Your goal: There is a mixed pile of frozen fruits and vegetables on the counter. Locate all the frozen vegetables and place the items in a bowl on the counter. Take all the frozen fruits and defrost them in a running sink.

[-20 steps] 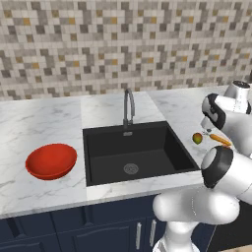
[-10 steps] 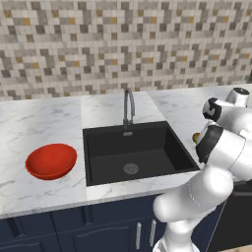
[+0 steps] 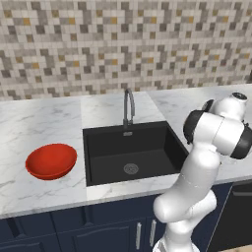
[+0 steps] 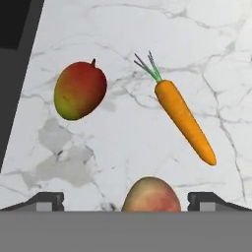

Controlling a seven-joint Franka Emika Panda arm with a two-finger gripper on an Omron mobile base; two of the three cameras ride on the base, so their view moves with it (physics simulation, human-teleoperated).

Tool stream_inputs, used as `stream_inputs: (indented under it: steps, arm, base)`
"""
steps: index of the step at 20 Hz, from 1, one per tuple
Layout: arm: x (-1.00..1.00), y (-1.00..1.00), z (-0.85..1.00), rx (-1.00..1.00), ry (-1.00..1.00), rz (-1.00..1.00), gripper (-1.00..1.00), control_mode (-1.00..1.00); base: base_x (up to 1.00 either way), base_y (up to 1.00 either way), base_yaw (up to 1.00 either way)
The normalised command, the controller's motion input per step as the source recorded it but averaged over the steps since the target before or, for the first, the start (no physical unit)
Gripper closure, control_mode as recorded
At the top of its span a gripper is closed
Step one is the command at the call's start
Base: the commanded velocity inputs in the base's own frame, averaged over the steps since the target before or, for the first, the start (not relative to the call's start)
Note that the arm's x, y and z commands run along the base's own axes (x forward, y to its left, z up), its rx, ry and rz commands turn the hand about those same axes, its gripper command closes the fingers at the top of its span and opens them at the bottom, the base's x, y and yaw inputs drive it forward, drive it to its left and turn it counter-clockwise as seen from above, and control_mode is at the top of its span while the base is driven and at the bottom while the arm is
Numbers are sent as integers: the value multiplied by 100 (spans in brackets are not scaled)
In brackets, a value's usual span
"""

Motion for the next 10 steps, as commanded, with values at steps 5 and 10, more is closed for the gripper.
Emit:
stream_inputs:
  steps: [5,10]
  arm:
    - [32,-33,-25,0,1,2,-100,-100]
    - [41,-29,-33,0,4,2,-100,-100]
  base:
    - [0,0,0]
    - [0,0,0]
